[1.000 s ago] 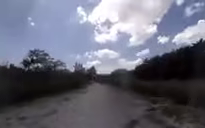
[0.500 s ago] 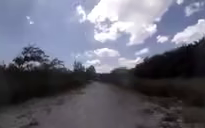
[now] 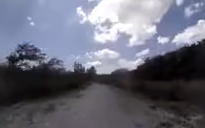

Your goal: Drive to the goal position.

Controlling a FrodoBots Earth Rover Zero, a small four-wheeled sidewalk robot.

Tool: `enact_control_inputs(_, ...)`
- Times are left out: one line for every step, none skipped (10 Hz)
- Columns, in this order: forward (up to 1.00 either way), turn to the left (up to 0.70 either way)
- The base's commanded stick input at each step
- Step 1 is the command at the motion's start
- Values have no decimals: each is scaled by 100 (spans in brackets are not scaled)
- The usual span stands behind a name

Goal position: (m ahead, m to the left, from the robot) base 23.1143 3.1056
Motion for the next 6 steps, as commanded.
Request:
enact_control_inputs(85,0)
enact_control_inputs(85,0)
enact_control_inputs(85,0)
enact_control_inputs(85,0)
enact_control_inputs(85,0)
enact_control_inputs(85,0)
